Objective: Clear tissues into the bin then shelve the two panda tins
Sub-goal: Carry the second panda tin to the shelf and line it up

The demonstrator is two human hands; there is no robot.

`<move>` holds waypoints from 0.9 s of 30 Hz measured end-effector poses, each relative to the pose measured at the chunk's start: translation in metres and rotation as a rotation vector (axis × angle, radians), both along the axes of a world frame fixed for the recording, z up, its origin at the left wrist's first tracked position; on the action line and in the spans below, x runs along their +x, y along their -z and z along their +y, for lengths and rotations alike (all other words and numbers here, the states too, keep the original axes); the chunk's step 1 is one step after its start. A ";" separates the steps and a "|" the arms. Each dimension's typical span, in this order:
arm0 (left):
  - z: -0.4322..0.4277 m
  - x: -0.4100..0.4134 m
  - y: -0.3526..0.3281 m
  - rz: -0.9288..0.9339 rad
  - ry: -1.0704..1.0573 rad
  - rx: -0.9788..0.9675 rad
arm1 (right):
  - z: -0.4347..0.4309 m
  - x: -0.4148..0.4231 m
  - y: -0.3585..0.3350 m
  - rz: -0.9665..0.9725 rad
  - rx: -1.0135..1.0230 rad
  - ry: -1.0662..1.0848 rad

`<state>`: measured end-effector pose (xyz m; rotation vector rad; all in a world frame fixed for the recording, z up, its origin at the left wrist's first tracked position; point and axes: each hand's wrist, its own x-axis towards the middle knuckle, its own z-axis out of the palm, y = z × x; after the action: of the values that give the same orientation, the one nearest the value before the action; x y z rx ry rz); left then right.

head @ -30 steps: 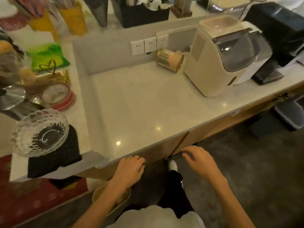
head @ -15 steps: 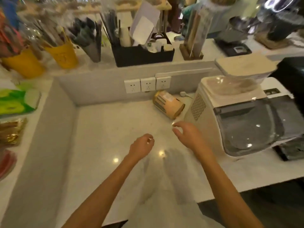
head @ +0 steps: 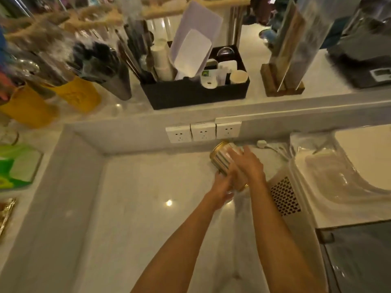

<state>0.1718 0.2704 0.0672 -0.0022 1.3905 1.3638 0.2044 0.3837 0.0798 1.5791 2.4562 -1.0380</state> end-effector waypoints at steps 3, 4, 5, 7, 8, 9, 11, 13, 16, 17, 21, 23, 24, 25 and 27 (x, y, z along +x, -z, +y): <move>-0.003 0.005 0.001 -0.005 -0.033 0.038 | 0.000 -0.002 0.002 -0.072 -0.099 0.052; -0.007 0.005 -0.001 0.006 -0.034 0.021 | -0.005 -0.003 0.000 -0.110 -0.094 0.047; -0.015 0.005 -0.004 0.030 -0.024 0.005 | -0.013 -0.003 -0.003 -0.142 -0.083 0.048; -0.036 0.003 -0.010 0.082 -0.010 0.009 | -0.034 -0.002 -0.010 -0.148 -0.062 0.069; -0.054 0.002 -0.014 0.094 -0.007 0.019 | -0.049 0.003 -0.014 -0.099 -0.070 0.078; -0.075 0.000 -0.019 0.096 -0.004 0.035 | -0.064 0.011 -0.019 -0.005 -0.110 0.080; -0.130 -0.002 -0.030 0.072 0.007 0.120 | -0.096 0.033 -0.034 0.284 -0.319 0.088; -0.196 0.001 -0.041 0.011 0.020 0.215 | -0.134 0.058 -0.054 0.482 -0.553 0.071; -0.303 0.022 -0.056 -0.054 -0.031 0.272 | -0.199 0.080 -0.072 0.529 -0.733 -0.120; -0.338 0.033 -0.061 -0.055 -0.070 0.292 | -0.224 0.082 -0.078 0.539 -0.802 -0.197; -0.463 0.095 -0.083 -0.046 -0.273 0.320 | -0.339 0.079 -0.105 0.494 -0.964 -0.486; -0.521 0.132 -0.095 -0.009 -0.388 0.302 | -0.399 0.076 -0.119 0.460 -0.934 -0.657; -0.549 0.151 -0.100 0.033 -0.457 0.275 | -0.430 0.074 -0.128 0.448 -0.931 -0.755; -0.577 0.169 -0.107 0.078 -0.537 0.238 | -0.464 0.072 -0.137 0.433 -0.940 -0.854; -0.633 0.206 -0.124 0.145 -0.709 0.181 | -0.536 0.070 -0.154 0.399 -0.962 -1.036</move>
<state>0.3780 -0.3629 0.1915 -0.3071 1.4425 2.1063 0.2739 -0.1526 0.2335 -0.1821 1.8637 -1.8454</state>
